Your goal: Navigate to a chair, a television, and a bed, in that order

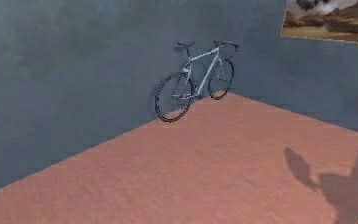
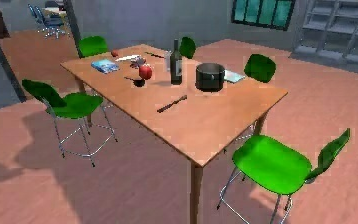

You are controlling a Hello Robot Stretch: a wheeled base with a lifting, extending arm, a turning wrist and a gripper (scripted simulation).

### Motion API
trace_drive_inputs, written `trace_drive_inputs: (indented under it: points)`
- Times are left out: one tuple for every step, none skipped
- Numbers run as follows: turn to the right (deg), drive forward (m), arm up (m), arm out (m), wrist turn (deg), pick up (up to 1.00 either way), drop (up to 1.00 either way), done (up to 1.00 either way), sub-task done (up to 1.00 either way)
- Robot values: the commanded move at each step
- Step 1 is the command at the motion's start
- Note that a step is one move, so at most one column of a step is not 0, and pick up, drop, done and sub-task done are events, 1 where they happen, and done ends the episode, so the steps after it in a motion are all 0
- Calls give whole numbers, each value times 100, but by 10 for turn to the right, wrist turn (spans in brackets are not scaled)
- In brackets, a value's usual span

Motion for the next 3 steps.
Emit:
trace_drive_inputs:
  points:
    - [270,0,0,0,0,0,0,0,0]
    - [0,100,0,0,0,0,0,0,0]
    - [90,0,0,0,0,0,0,0,0]
